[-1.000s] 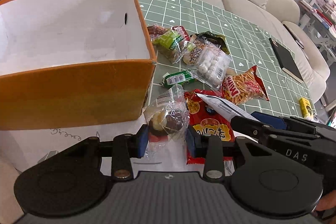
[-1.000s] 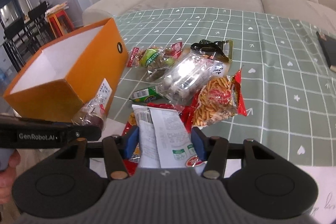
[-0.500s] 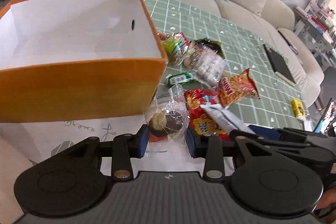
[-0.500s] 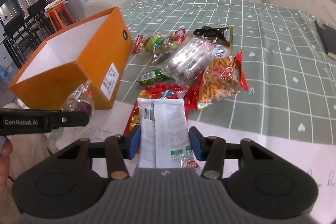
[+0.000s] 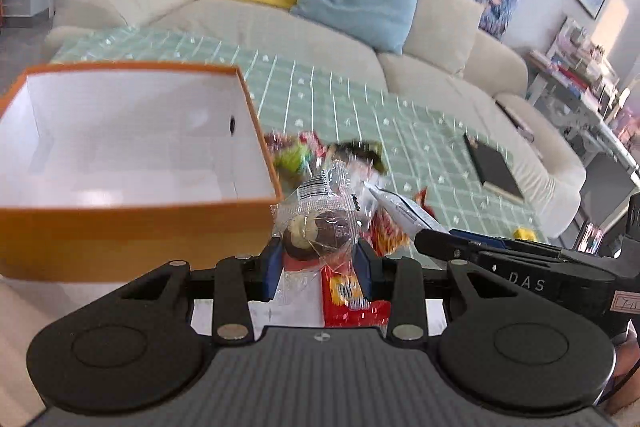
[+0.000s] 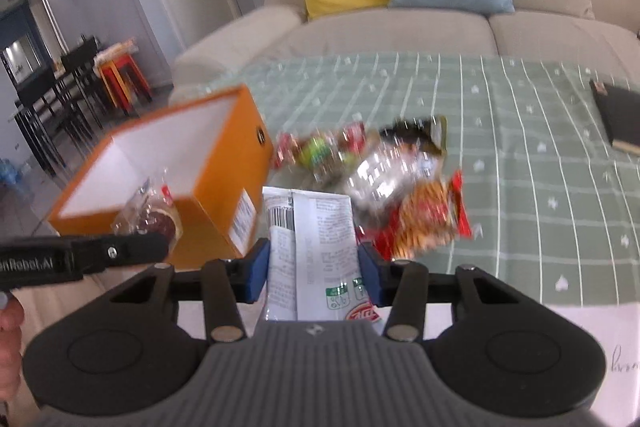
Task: Organize snacks
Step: 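Lift the candy bag with the left tool while the right tool carries the sachet over the box, then open the left tool to drop the candy bag while the right tool releases the sachet into the box, then move both tools back from the box to the snack pile, then grasp the red cartoon snack bag with the left tool while the right tool grasps the red-orange fries bag, then carry the red snack bag with the left tool while the right tool carries the fries bag into the box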
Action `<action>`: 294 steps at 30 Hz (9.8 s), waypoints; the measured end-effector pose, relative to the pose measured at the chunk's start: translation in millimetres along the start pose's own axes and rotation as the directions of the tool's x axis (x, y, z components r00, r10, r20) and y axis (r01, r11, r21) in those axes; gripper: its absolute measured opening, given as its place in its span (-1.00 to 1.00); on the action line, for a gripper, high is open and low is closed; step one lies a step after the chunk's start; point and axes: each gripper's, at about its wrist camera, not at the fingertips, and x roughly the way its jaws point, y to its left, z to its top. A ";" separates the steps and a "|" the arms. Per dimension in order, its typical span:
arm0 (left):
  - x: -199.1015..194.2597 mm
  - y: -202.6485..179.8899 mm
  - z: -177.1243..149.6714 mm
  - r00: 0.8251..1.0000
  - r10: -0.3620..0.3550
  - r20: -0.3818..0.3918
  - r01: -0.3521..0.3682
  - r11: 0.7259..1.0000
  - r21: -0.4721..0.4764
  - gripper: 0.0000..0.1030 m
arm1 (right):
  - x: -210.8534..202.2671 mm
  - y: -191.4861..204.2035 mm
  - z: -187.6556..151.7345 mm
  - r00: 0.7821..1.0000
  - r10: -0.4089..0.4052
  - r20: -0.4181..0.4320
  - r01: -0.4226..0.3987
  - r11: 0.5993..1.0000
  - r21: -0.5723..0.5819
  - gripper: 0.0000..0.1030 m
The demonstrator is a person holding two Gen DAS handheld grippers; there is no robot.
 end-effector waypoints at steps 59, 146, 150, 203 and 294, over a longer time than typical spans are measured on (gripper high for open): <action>69.8 152.3 64.0 0.874 0.352 -0.336 -0.385 0.922 -0.035 -0.15 | 213.5 176.9 71.5 0.937 -0.083 -0.339 -0.111 0.851 -0.514 -0.09; 85.4 -60.0 1.2 0.989 0.008 -0.148 0.035 0.959 0.283 0.33 | 36.4 -68.4 4.9 0.958 -0.287 -0.010 0.287 0.958 -0.010 0.87; 99.9 -61.2 -3.3 0.977 0.029 -0.209 0.032 0.959 0.281 0.33 | 48.4 -74.2 10.0 0.969 -0.243 -0.042 0.244 0.969 0.028 0.83; 153.7 -68.2 -18.2 0.943 0.138 -0.304 -0.077 0.976 0.204 0.38 | 103.3 -75.4 6.4 0.951 -0.253 -0.176 0.246 0.967 -0.060 -0.12; 63.5 134.6 70.5 0.936 0.339 -0.098 -0.350 0.925 -0.150 0.37 | 164.1 159.7 79.3 0.992 -0.067 -0.104 0.005 0.862 -0.506 -0.32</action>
